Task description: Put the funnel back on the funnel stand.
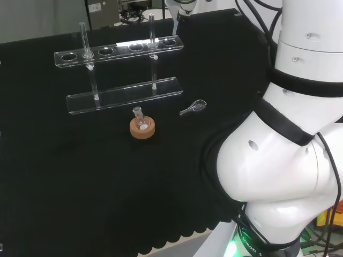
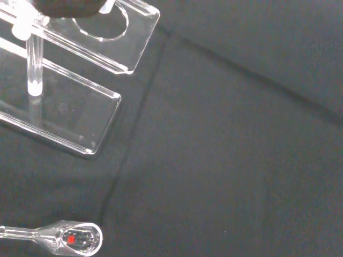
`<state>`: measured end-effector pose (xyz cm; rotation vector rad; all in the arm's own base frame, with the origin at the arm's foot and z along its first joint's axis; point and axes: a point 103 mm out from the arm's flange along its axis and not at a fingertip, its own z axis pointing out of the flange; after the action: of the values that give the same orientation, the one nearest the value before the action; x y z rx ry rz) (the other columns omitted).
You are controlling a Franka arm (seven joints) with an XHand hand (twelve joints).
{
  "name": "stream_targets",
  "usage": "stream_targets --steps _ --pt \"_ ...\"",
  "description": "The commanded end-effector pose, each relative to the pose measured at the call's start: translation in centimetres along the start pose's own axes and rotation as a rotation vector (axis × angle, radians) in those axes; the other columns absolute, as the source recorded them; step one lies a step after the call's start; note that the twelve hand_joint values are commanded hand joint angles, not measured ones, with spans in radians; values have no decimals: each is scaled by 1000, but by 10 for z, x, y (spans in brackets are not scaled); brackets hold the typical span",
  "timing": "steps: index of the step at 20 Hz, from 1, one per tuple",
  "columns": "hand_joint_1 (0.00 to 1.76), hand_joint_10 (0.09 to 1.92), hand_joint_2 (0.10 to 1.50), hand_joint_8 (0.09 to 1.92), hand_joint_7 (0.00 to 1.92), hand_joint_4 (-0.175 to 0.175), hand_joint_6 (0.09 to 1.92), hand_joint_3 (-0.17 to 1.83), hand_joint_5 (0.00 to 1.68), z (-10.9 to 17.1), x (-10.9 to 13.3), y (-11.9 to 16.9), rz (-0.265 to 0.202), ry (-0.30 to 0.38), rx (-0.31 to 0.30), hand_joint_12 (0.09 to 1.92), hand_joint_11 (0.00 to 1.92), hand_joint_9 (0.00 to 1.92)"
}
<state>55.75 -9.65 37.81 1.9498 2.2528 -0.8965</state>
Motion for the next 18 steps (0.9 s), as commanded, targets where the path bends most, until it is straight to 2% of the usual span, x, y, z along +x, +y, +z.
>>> stream_targets --steps 1,11,18 --pt "858 552 1074 715 542 -14 745 -175 485 2 0 7 1 -4 6 1285 421 708" --pt "859 551 1074 716 546 -14 753 -175 487 3 8 35 -20 -8 13 1285 423 710" --pt "859 550 1074 716 548 -13 761 -175 491 10 10 51 -29 -13 43 1285 425 711"
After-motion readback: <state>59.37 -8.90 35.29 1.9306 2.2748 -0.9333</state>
